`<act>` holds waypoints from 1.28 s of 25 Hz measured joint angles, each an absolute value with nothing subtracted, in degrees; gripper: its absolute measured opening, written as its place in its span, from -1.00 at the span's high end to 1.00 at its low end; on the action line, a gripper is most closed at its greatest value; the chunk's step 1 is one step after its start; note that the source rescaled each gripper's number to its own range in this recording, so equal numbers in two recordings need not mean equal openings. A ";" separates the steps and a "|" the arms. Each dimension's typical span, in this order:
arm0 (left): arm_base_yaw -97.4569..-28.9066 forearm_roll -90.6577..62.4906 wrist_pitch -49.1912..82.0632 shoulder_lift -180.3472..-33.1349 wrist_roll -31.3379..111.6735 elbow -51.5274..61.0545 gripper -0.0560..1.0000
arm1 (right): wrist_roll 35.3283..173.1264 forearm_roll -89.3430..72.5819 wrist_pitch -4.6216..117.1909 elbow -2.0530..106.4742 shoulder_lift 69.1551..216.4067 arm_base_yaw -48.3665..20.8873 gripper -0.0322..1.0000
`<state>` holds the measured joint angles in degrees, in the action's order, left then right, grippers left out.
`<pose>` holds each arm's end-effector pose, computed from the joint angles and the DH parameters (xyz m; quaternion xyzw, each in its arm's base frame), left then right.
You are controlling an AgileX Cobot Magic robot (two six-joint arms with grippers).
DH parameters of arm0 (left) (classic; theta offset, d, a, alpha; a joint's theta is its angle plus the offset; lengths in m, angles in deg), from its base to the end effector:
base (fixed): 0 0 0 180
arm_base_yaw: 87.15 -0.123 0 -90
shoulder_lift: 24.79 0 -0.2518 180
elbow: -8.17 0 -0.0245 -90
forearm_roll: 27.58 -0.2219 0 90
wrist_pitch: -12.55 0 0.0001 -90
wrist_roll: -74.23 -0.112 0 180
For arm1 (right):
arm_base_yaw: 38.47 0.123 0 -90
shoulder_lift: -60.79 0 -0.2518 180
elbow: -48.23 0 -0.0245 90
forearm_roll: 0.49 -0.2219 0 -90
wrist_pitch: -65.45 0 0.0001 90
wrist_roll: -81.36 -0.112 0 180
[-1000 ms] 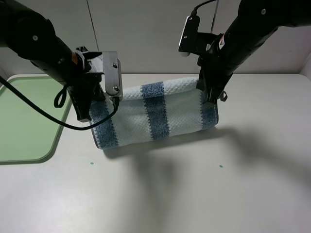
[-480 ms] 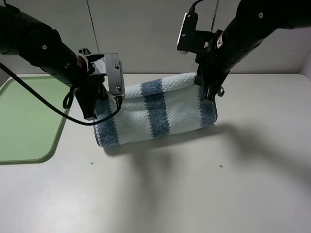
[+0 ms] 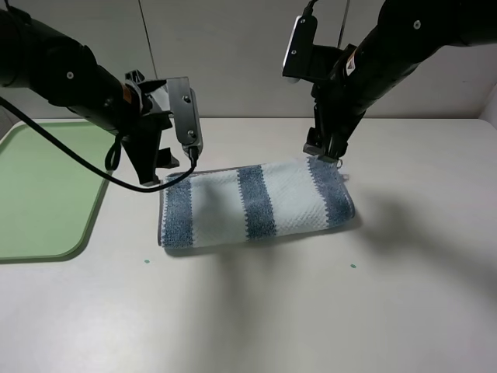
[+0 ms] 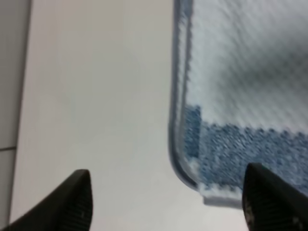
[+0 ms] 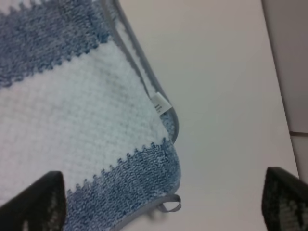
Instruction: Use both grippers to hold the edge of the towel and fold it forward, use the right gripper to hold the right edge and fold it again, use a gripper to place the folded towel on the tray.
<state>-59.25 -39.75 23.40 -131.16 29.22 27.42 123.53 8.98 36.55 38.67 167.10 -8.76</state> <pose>0.3052 -0.1565 0.1744 0.6205 0.6897 0.1113 0.3561 0.3049 0.1637 0.1990 -0.6035 0.7357 -0.0923 0.2933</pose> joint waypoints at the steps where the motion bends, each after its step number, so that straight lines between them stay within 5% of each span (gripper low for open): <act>1: -59.25 -39.75 23.00 -131.16 29.25 27.42 -0.33 | 123.41 8.98 36.77 38.67 167.10 -8.76 -0.82; 7: -59.25 -39.86 21.73 -131.16 30.92 27.42 -0.39 | 120.96 9.28 38.32 38.67 167.10 -8.76 -0.90; 14: -59.25 -39.86 16.77 -131.16 37.09 27.42 -0.80 | 113.89 18.81 41.98 38.50 167.10 -8.76 -1.00; 32: -59.25 -39.86 11.47 -131.16 37.90 27.42 -0.83 | 113.32 13.04 47.25 38.43 167.10 -8.76 -1.00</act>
